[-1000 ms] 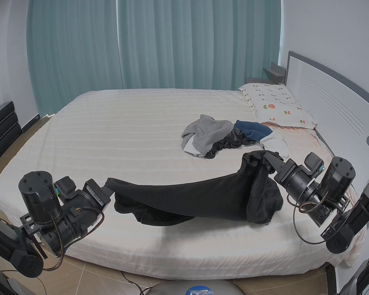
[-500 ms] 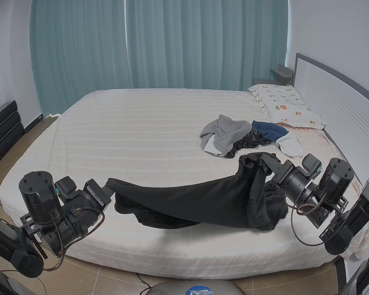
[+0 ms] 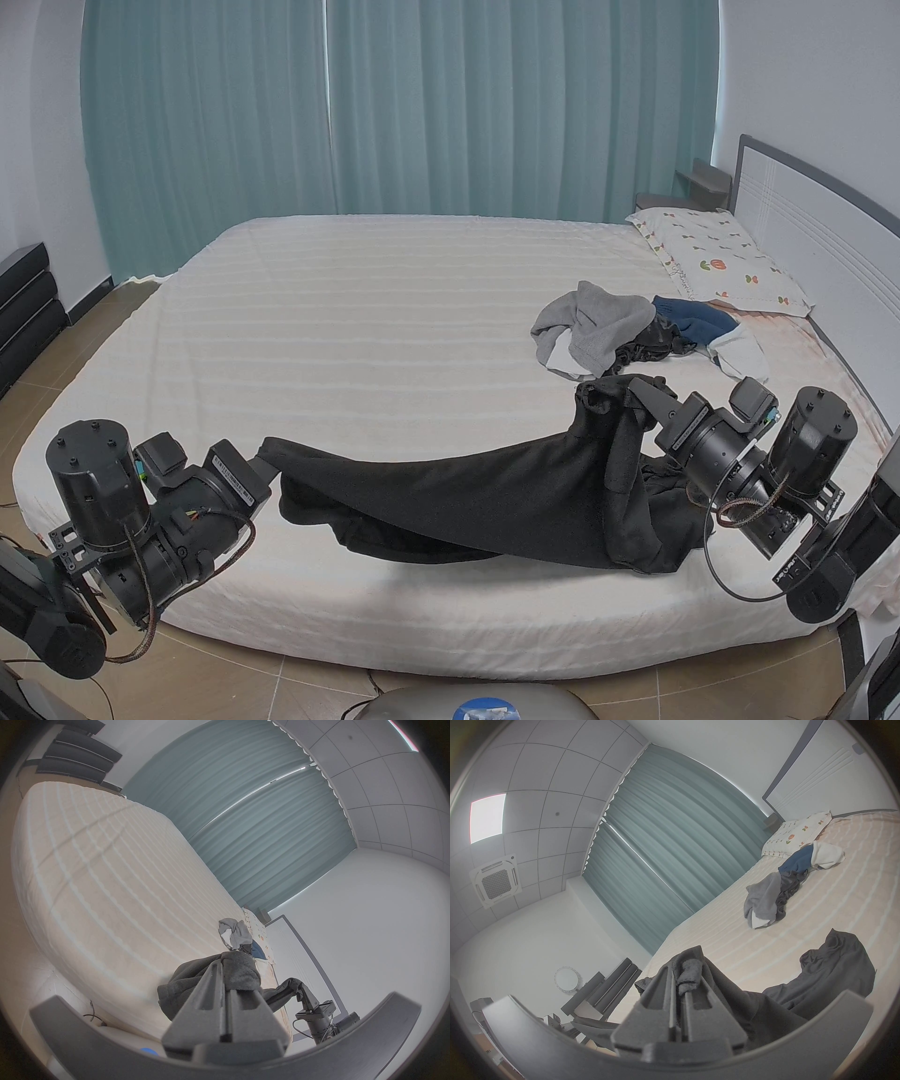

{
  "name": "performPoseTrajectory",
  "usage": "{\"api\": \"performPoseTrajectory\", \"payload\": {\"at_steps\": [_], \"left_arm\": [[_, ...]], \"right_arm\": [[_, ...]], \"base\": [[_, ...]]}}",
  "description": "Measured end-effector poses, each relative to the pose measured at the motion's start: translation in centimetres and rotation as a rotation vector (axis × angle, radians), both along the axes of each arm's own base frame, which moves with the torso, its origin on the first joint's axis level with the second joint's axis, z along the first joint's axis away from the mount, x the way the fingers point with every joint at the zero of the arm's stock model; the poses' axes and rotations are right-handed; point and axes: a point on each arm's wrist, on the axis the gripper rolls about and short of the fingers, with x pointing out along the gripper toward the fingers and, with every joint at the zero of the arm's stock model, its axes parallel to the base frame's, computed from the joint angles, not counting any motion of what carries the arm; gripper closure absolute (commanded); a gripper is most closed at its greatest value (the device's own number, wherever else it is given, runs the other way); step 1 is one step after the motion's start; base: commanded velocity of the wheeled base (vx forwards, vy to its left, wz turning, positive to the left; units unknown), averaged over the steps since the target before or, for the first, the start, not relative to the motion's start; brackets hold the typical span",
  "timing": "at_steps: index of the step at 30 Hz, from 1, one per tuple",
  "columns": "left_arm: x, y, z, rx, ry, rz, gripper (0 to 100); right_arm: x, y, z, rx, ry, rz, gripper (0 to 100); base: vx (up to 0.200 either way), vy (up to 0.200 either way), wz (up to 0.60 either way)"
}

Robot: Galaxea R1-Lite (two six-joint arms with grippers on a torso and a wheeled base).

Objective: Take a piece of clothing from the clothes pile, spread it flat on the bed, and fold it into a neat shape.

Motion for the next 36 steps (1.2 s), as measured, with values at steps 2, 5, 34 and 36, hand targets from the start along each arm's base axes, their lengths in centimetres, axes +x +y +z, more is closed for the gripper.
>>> {"api": "performPoseTrajectory", "payload": {"at_steps": [2, 5, 34, 36], "left_arm": [[0.00, 0.00, 0.01, 0.000, -0.001, 0.000, 100], [0.01, 0.01, 0.02, 0.000, -0.001, 0.000, 100], [0.20, -0.09, 0.05, -0.002, -0.001, 0.003, 100], [0.19, -0.09, 0.07, -0.003, -0.002, 0.004, 100]], "right_arm": [[0.06, 0.03, -0.07, -0.001, 0.002, 0.000, 100], [0.10, 0.04, -0.11, -0.001, 0.003, -0.001, 100], [0.09, 0.08, -0.19, -0.002, 0.006, 0.001, 100], [0.09, 0.08, -0.19, -0.002, 0.006, 0.001, 100]], "base": [[0.000, 0.200, 0.00], [0.000, 0.200, 0.00], [0.000, 0.055, 0.00], [0.000, 0.200, 0.00]]}}
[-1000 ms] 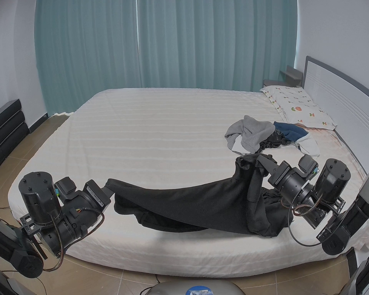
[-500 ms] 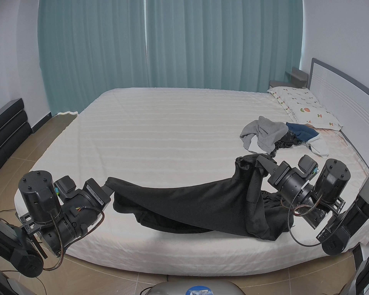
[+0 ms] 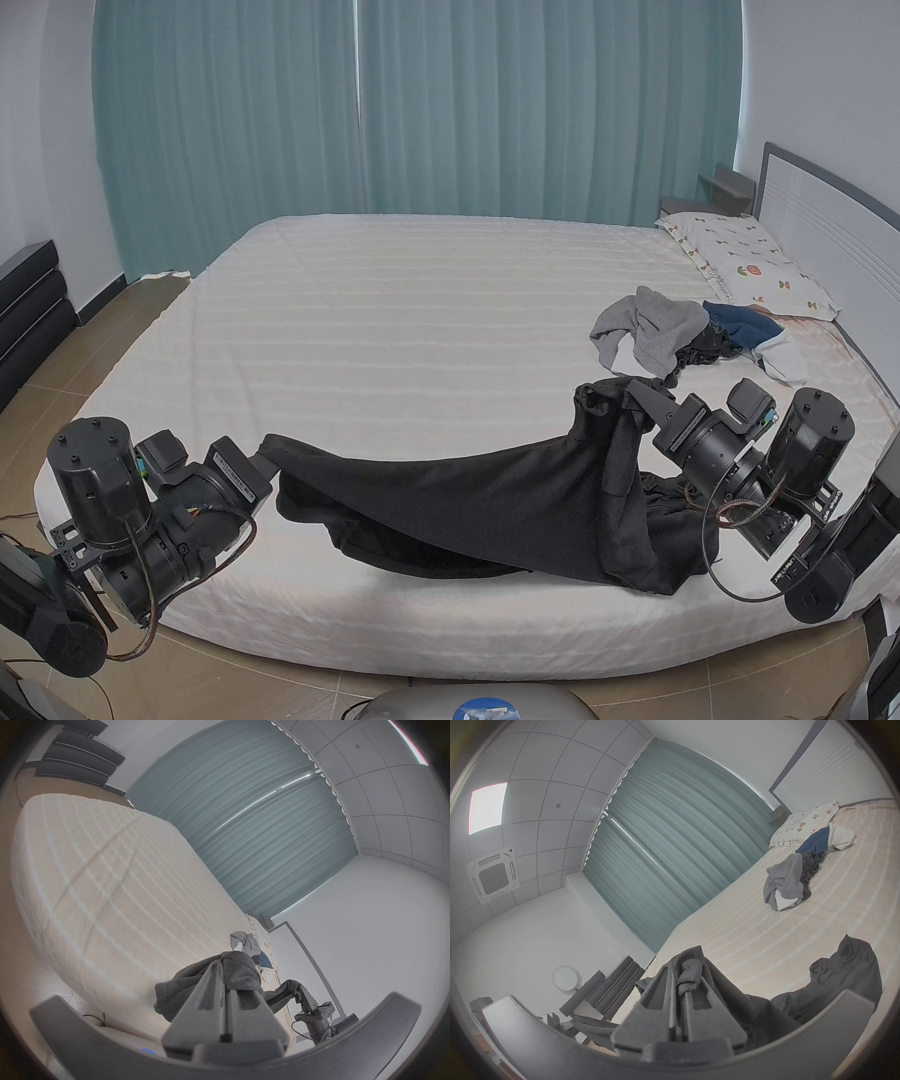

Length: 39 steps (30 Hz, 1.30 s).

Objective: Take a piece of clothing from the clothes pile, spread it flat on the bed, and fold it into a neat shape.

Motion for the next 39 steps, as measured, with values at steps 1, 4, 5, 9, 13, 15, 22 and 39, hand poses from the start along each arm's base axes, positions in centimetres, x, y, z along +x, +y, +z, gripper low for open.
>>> {"api": "performPoseTrajectory", "payload": {"at_steps": [1, 4, 5, 9, 13, 15, 22, 39], "left_arm": [[0.0, 0.0, 0.0, 0.000, 0.000, 0.000, 100], [0.0, 0.0, 0.0, -0.001, 0.000, 0.000, 100], [0.0, 0.0, 0.0, 0.000, 0.000, 0.000, 100], [0.0, 0.0, 0.0, 0.001, 0.001, 0.000, 100], [0.0, 0.0, 0.0, 0.000, 0.001, 0.002, 100], [0.0, 0.0, 0.0, 0.001, 0.000, 0.002, 100], [0.0, 0.0, 0.0, 0.001, 0.000, 0.000, 100], [-1.1, 0.0, 1.2, 0.004, -0.046, -0.028, 100]], "right_arm": [[0.0, 0.0, 0.0, 0.000, 0.000, 0.000, 100], [0.0, 0.0, 0.0, 0.000, 0.000, 0.000, 100], [0.0, 0.0, 0.0, 0.000, 0.000, 0.000, 100], [0.0, 0.0, 0.0, 0.000, -0.001, 0.000, 100], [-0.1, 0.0, 0.2, 0.002, -0.005, 0.001, 100], [-0.1, 0.0, 0.2, 0.003, -0.007, 0.002, 100], [-0.2, -0.1, 0.4, 0.004, -0.012, 0.001, 100], [-4.2, -0.6, 4.7, 0.033, -0.155, 0.027, 100]], "base": [[0.000, 0.200, 0.00], [0.000, 0.200, 0.00], [0.000, 0.200, 0.00], [0.000, 0.100, 0.00], [0.000, 0.000, 0.00], [0.000, 0.000, 0.00], [-0.086, 0.000, 0.00], [-0.176, 0.000, 0.00]]}}
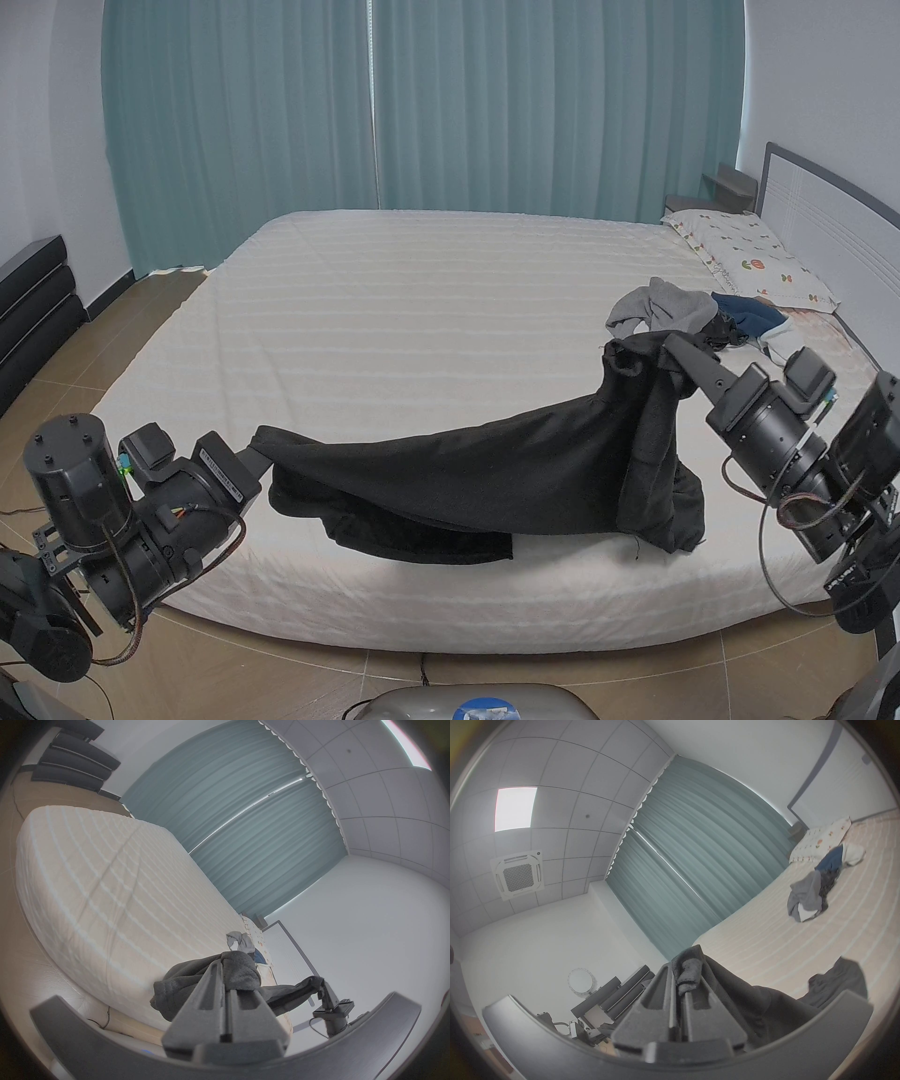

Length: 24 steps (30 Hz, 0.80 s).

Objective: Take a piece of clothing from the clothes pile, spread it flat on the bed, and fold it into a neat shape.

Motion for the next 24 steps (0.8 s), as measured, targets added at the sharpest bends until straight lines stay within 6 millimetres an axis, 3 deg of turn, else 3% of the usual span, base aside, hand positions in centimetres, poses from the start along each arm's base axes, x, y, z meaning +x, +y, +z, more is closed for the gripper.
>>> {"api": "performPoseTrajectory", "payload": {"at_steps": [7, 12, 20, 24], "left_arm": [[-1.3, 0.2, 1.9, 0.036, -0.022, -0.030, 100], [-1.2, 0.0, 5.5, 0.036, -0.043, -0.034, 100], [-0.3, 0.0, 11.9, 0.008, -0.099, -0.014, 100], [1.8, -0.5, 13.5, 0.015, -0.086, 0.012, 100]], "right_arm": [[-2.7, -1.1, 3.6, -0.044, -0.025, -0.044, 100], [-3.3, -1.8, 7.6, -0.061, -0.028, -0.072, 100], [-2.8, -4.0, 16.4, 0.001, -0.140, -0.189, 100], [-0.8, -4.7, 19.5, 0.005, -0.159, -0.267, 100]], "base": [[0.000, 0.000, 0.00], [0.000, 0.000, 0.00], [0.000, 0.000, 0.00], [0.100, 0.000, 0.00]]}}
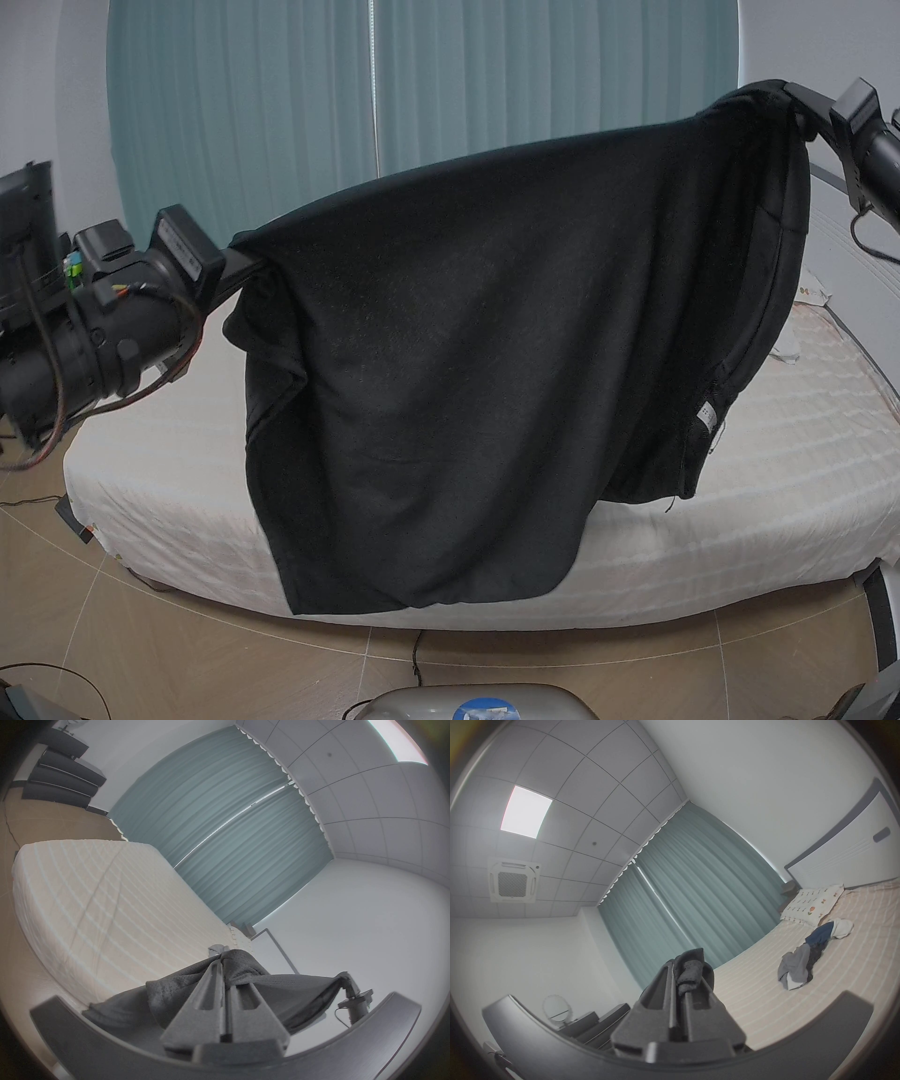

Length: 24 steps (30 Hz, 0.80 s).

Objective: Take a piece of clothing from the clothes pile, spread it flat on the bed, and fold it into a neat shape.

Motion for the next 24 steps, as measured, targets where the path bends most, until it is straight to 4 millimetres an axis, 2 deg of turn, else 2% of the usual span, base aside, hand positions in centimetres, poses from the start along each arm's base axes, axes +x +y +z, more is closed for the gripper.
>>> {"api": "performPoseTrajectory", "payload": {"at_steps": [3, 5, 13, 18, 24], "left_arm": [[2.2, -0.6, -0.3, 0.014, 0.039, 0.019, 100], [4.2, -1.1, -0.9, 0.025, 0.077, 0.031, 100], [11.4, -2.5, -4.5, 0.052, 0.193, 0.073, 100], [15.8, -3.1, -7.4, 0.055, 0.222, 0.093, 100], [19.5, -3.8, -10.6, 0.058, 0.237, 0.108, 100]], "right_arm": [[2.4, 0.1, 0.3, -0.010, 0.025, -0.040, 100], [4.7, 0.4, -0.4, -0.024, 0.062, -0.063, 100], [13.6, 1.6, -5.7, -0.051, 0.153, -0.136, 100], [18.3, 2.0, -9.3, -0.045, 0.142, -0.167, 100], [22.5, 2.0, -13.4, -0.047, 0.158, -0.195, 100]], "base": [[0.200, 0.000, 0.00], [0.200, 0.000, 0.00], [0.200, 0.000, 0.00], [0.200, 0.000, 0.00], [0.200, 0.000, 0.00]]}}
